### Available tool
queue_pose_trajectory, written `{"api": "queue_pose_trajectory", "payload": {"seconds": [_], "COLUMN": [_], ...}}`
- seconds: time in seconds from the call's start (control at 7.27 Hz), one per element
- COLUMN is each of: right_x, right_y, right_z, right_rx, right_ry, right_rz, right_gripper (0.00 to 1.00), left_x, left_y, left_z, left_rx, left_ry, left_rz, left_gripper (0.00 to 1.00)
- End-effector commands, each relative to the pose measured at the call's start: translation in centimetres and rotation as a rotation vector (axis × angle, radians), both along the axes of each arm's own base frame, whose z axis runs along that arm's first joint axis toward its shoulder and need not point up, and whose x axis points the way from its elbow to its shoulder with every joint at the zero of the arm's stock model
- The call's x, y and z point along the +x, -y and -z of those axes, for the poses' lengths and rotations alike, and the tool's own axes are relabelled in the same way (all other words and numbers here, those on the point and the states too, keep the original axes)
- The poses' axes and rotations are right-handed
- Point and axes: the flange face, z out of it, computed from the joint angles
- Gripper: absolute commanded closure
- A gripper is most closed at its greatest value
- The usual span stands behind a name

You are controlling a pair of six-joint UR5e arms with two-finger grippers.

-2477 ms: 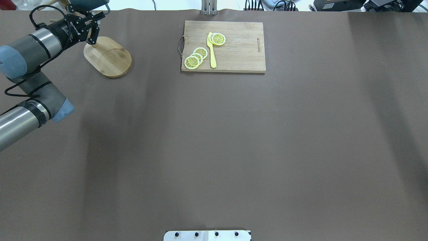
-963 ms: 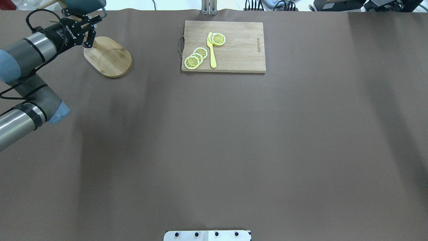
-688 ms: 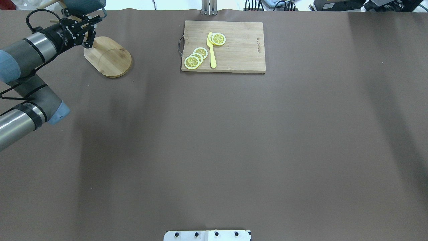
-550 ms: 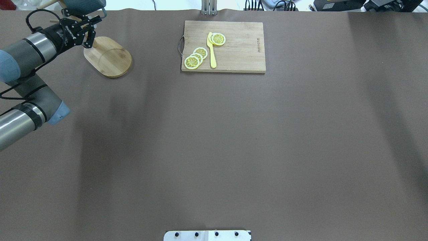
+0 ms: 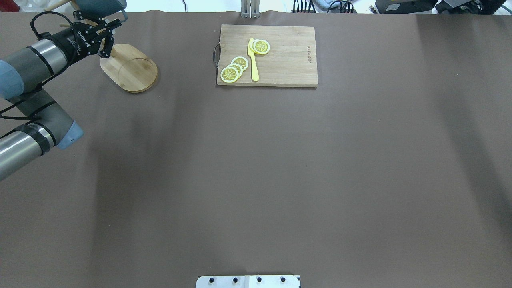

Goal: Hang cup on storage rack
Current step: 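Lower the mug handle onto the stand's peg with the left gripper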

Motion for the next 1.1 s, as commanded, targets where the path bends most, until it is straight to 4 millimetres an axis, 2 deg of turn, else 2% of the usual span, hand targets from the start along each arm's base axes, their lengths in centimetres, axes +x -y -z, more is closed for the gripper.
{"api": "queue_pose_trajectory", "payload": {"seconds": [0.0,0.41,0.69,0.83,0.96], "right_x": [-0.01,0.0,0.0,0.0,0.01], "right_y": [0.0,0.01,0.01,0.0,0.18], "right_z": [0.01,-0.08,-0.08,0.0,0.15], "right_rx": [0.001,-0.002,-0.003,-0.002,0.001], "right_ry": [0.001,0.0,0.0,0.0,0.0], "right_rz": [0.001,0.0,-0.001,-0.002,-0.002], "right_gripper": [0.0,0.0,0.0,0.0,0.0], "left_x": [-0.14,-0.18,-0.2,-0.14,-0.14], "left_y": [-0.2,-0.44,-0.46,-0.56,-0.57], "left_z": [-0.26,-0.45,-0.29,-0.25,-0.18], "left_rx": [-0.001,0.005,0.009,0.01,0.012], "left_ry": [0.001,-0.004,-0.007,-0.007,-0.008], "left_rz": [-0.001,-0.002,-0.002,-0.004,-0.004], "left_gripper": [0.9,0.86,0.8,0.66,0.62]}}
